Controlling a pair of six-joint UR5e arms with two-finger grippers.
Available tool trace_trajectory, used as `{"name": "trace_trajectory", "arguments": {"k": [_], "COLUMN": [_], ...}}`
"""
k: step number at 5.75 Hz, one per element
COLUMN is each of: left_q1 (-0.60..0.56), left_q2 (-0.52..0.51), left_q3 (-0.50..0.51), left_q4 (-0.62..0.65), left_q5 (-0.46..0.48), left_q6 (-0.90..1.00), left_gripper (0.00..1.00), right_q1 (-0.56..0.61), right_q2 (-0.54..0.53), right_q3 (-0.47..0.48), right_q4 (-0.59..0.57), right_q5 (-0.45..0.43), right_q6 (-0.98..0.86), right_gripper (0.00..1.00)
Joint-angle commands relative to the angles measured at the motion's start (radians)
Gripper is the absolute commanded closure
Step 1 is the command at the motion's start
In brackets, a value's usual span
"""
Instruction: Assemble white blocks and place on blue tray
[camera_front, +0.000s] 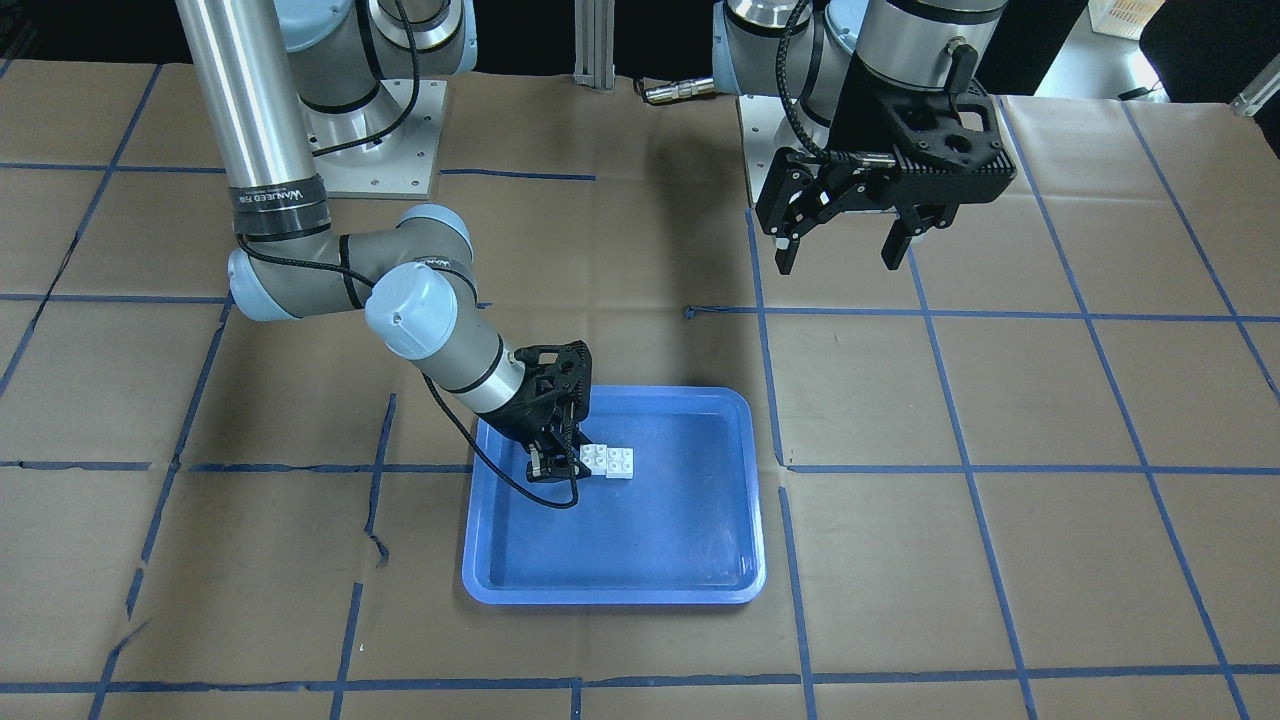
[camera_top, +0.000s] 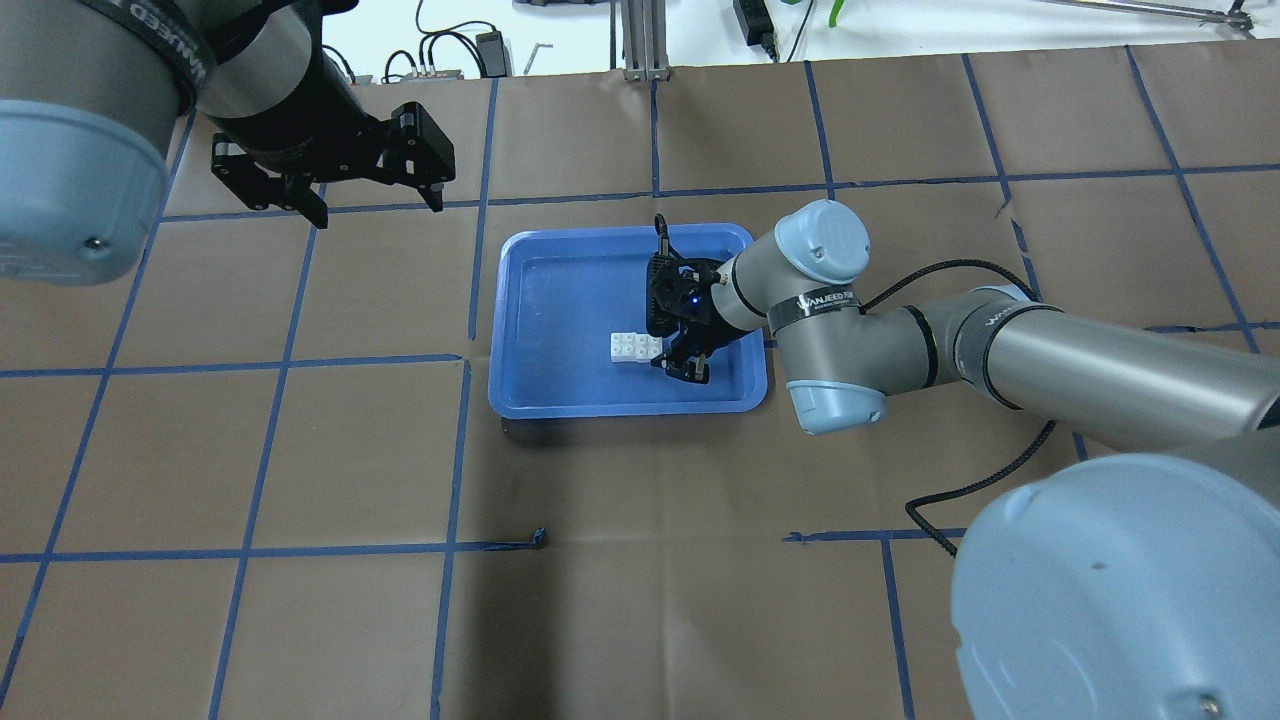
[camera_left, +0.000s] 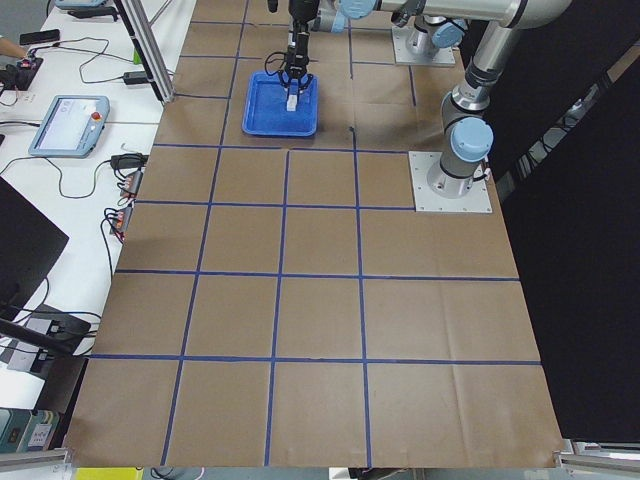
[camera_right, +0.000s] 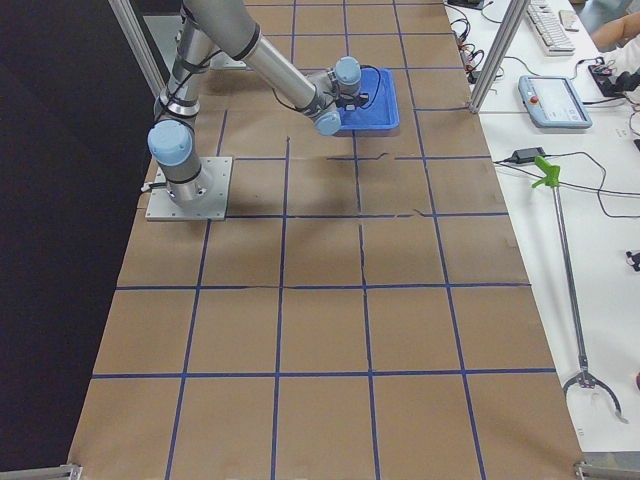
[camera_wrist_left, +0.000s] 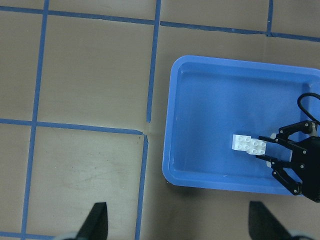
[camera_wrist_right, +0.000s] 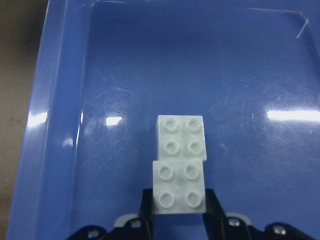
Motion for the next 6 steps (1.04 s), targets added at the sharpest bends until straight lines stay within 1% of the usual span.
{"name": "trace_trajectory", "arguments": {"k": [1,2,4,6], "left_q1": [0.001,0.001,0.001,0.001], "left_q2": [0.000,0.000,0.000,0.000], "left_q3": [0.003,0.003,0.004,0.004], "left_q4": [0.002,0.002,0.002,0.002], "left_q5": [0.000,0.000,-0.002,0.000], "left_q6": [0.000,0.005,0.005,0.005], "left_gripper": [0.01,0.01,0.01,0.01], "right_q1": [0.000,0.000,0.000,0.000], "right_q2": [0.001,0.001,0.001,0.001], "right_q3": [0.000,0.000,-0.002,-0.002], "right_q4": [-0.002,-0.002,-0.004,-0.004], "right_q5": [-0.001,-0.003,0.000,0.002], "right_q6": [0.000,0.002,0.018,0.018], "right_gripper": [0.75,0.74,0.67,0.53]}}
